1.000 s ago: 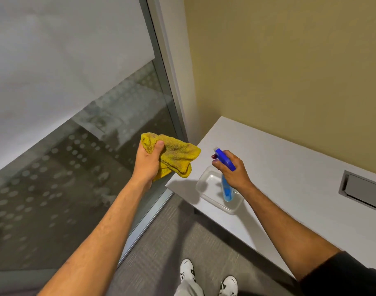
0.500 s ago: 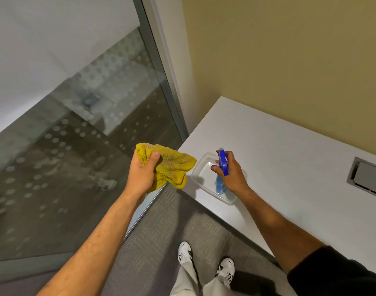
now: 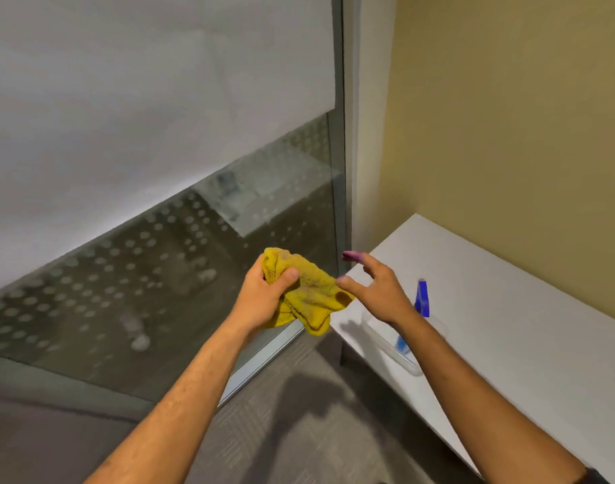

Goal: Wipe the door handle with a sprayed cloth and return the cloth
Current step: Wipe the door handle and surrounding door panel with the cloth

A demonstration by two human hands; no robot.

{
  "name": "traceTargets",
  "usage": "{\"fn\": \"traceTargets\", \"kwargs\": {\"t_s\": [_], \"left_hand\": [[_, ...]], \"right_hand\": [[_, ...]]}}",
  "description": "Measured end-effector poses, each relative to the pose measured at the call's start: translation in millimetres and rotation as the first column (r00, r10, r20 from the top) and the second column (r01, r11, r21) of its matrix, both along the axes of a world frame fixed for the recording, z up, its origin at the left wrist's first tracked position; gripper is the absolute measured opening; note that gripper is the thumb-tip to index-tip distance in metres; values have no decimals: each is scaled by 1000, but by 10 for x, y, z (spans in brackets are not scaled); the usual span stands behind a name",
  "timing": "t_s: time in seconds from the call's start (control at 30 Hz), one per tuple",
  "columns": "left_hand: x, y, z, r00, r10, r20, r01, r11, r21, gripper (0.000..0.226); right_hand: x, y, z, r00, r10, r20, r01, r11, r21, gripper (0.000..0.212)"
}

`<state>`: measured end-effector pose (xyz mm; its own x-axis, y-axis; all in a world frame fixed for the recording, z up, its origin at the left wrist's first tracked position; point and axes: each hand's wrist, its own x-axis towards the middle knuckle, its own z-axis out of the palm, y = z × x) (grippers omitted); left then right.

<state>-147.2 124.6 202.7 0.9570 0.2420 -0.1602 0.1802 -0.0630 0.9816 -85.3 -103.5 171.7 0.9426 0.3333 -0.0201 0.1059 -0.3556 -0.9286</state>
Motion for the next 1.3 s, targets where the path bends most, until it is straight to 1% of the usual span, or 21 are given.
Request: {"fn": "traceTargets", "kwargs": {"t_s": [0.07, 0.1, 0.13, 0.2, 0.3, 0.37, 0.47, 0.53, 0.63, 0.73, 0.8, 0.9, 0.97, 1.0, 1.03, 1.1, 1.13, 1.17, 1.23, 1.3], "left_hand": [[-224, 241, 135, 999, -1, 35, 0, 1000, 28, 27], [-359, 380, 199, 999, 11, 51, -13, 999, 45, 29], [-510, 531, 260, 998, 29, 62, -33, 997, 63, 32], [-863, 869, 355, 995, 71, 63, -78, 991, 104, 37], [-1479, 1425, 424, 992, 116, 47, -121, 984, 130, 42], [-1895, 1788, 439, 990, 132, 45, -137, 979, 149, 46], [-2503, 2332, 441, 986, 163, 46, -168, 968, 186, 52], [-2885, 2734, 453, 978, 201, 50, -207, 959, 193, 54], [-3371, 3306, 495, 965, 258, 50, -262, 946, 189, 54], [-3699, 3797, 542, 960, 278, 38, -280, 941, 191, 50], [-3802, 4130, 567, 962, 271, 38, -273, 939, 208, 52], [-3831, 4611, 613, 964, 261, 56, -266, 922, 282, 57], [-3832, 4869, 659, 966, 248, 68, -255, 892, 373, 56], [-3825, 4991, 690, 968, 239, 73, -245, 852, 463, 55], [-3824, 5108, 735, 971, 229, 71, -227, 784, 578, 57], [-3847, 5343, 863, 981, 188, 52, -156, 595, 789, 65], [-3857, 5472, 932, 986, 162, 39, -115, 491, 863, 69], [-3860, 5615, 995, 990, 138, 34, -85, 383, 920, 71], [-3877, 5899, 1119, 997, 48, 61, -67, 131, 989, 68], [-3901, 6150, 1234, 994, -61, 88, -94, -103, 990, 63]], "right_hand": [[-138, 453, 392, 975, 220, 7, -220, 975, 19, 63], [-231, 680, 537, 951, 308, 1, -308, 951, -1, 65], [-336, 907, 637, 926, 377, -1, -377, 926, -32, 65], [-587, 1333, 725, 887, 461, 3, -460, 885, -75, 62], [-1072, 1926, 685, 854, 518, -43, -520, 852, -63, 63], [-1442, 2347, 632, 821, 563, -93, -567, 824, -15, 62], [-1995, 3026, 561, 760, 635, -140, -625, 773, 113, 42], [-2324, 3474, 532, 705, 682, -194, -647, 731, 216, 36], [-2733, 4103, 507, 613, 749, -253, -661, 661, 354, 46], [-3059, 4661, 416, 543, 790, -284, -655, 610, 445, 54], [-3189, 5012, 346, 545, 778, -312, -605, 623, 496, 53], [-3252, 5515, 302, 641, 714, -280, -550, 682, 482, 35], [-3246, 5822, 287, 703, 665, -250, -520, 722, 457, 28], [-3227, 5972, 279, 731, 638, -242, -500, 743, 445, 27], [-3204, 6110, 275, 757, 609, -238, -477, 764, 435, 27], [-3155, 6353, 285, 812, 538, -228, -418, 808, 415, 26], [-3134, 6465, 291, 840, 496, -218, -380, 826, 415, 26], [-3126, 6575, 294, 868, 451, -208, -339, 845, 414, 28], [-3145, 6752, 272, 924, 334, -187, -242, 887, 393, 31], [-3214, 6861, 225, 959, 233, -160, -159, 912, 379, 34]]}}
